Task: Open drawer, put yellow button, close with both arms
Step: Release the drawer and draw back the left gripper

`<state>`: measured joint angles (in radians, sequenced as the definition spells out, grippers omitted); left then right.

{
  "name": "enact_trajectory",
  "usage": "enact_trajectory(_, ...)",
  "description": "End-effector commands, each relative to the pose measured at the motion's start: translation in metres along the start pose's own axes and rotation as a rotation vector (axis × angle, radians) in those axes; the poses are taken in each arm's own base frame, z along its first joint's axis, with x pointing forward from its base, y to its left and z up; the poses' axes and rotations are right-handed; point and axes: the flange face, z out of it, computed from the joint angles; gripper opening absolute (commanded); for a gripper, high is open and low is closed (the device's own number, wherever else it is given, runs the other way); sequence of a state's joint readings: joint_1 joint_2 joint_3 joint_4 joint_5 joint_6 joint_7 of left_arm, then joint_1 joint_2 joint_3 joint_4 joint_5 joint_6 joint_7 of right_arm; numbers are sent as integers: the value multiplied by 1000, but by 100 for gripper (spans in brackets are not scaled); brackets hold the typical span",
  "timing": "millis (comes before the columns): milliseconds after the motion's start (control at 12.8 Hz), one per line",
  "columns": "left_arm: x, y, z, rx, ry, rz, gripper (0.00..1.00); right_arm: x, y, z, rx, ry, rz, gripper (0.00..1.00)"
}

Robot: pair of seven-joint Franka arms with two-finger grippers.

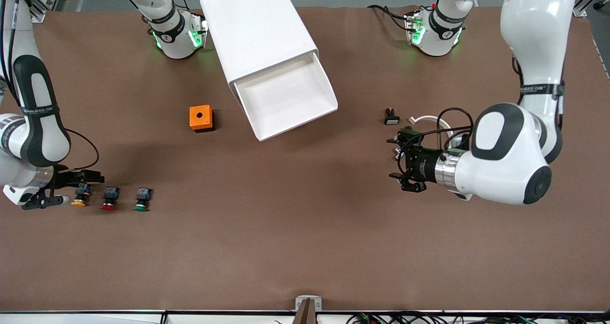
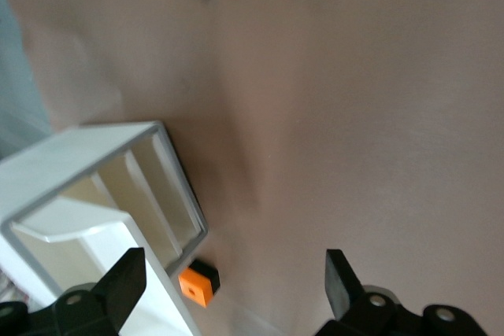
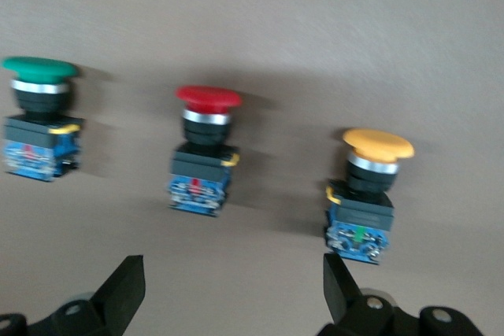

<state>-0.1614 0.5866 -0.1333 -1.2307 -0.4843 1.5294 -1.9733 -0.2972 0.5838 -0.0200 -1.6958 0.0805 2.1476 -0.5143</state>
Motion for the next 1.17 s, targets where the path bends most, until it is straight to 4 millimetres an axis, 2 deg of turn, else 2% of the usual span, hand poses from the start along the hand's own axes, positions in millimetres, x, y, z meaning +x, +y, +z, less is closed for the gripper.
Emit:
enact_trajectory(0,-1,-32,-30,-54,121,166,100,-3,-10,-39,-7,38,-9,100)
enact_trajectory(78,-5,-44,-34,-55,175,270,100,-6,-5,-51,-16,53,0,100)
enact_trajectory(234,0,-56,-37,-3,228,425,100,-20,23,-62,-25,72,45,100)
enact_trajectory(390,0,-70,-49,2,261,555,100,-22,31,-63,-39,77,55,100)
enact_trajectory(468,0,-75,-53,9,283,608,100,-27,43,-61,-58,91,77,100)
enact_trajectory(546,3,-77,-56,15,302,639,100,-26,47,-58,-68,105,119,100)
enact_trajectory(703,3,-84,-62,18,323,672,100,-24,64,-27,-94,129,203,100)
enact_trajectory(859,0,-90,-67,13,325,706,100,-29,99,8,-134,202,262,100)
enact_trajectory(1015,-1,-93,-65,39,327,770,100,-33,113,20,-157,229,274,100)
enact_trajectory(1093,-2,-93,-63,49,328,815,100,-39,122,18,-164,227,272,100)
